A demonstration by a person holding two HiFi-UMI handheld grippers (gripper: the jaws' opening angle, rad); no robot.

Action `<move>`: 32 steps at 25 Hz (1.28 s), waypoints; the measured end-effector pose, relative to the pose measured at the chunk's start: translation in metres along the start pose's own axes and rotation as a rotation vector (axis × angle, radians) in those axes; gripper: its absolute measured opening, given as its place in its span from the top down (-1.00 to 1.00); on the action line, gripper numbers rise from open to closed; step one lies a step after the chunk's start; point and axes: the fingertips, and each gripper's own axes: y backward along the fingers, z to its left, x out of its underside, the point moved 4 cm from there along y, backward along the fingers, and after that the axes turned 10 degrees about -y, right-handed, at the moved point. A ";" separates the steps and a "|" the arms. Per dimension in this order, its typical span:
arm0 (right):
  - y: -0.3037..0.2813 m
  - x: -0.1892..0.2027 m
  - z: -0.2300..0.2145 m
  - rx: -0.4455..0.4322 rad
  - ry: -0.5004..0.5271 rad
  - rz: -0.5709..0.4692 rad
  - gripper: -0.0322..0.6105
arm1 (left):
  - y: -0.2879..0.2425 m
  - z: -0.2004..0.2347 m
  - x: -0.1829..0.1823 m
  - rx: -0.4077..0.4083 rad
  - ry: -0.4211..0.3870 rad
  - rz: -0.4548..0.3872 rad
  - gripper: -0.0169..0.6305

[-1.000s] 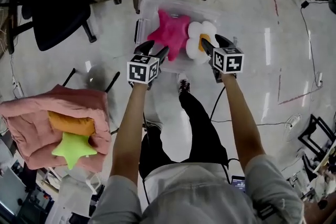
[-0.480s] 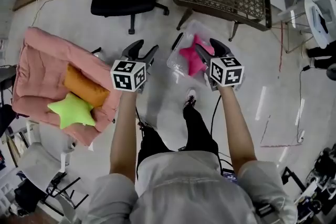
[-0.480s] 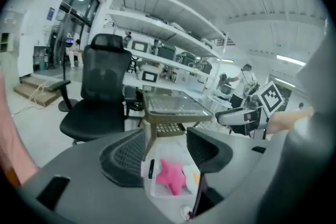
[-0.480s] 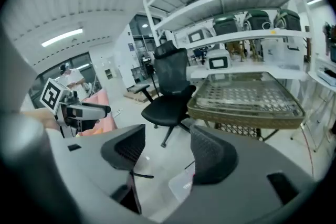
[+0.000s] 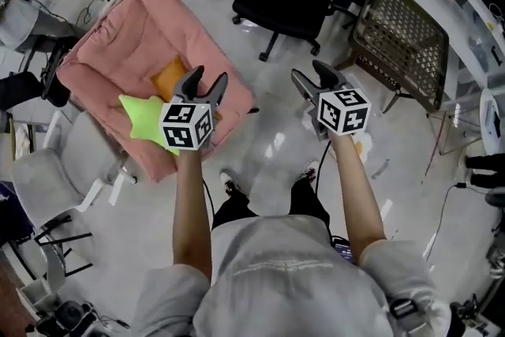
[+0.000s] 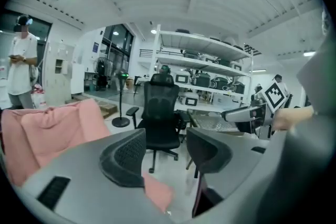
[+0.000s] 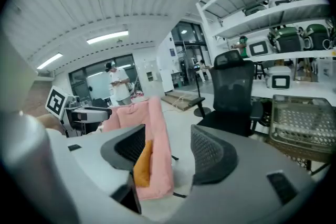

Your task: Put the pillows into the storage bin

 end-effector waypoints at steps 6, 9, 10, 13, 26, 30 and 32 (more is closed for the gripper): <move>-0.077 0.006 0.135 -0.187 0.057 0.036 0.01 | 0.108 0.110 0.054 -0.144 0.050 0.065 0.15; -0.117 0.026 0.199 -0.291 0.049 0.099 0.01 | 0.155 0.155 0.095 -0.219 0.115 0.115 0.14; -0.130 0.034 0.217 -0.326 0.056 0.133 0.01 | 0.168 0.166 0.110 -0.247 0.143 0.131 0.15; -0.173 0.058 0.259 -0.418 0.107 0.249 0.01 | 0.197 0.191 0.155 -0.329 0.230 0.177 0.14; -0.383 0.148 0.348 -0.667 0.178 0.675 0.01 | 0.184 0.237 0.287 -0.443 0.585 0.307 -0.02; -0.442 0.175 0.367 -0.724 0.230 0.785 0.00 | 0.161 0.250 0.308 -0.471 0.656 0.335 -0.03; -0.466 0.190 0.378 -0.744 0.238 0.825 -0.01 | 0.153 0.254 0.319 -0.469 0.676 0.357 -0.06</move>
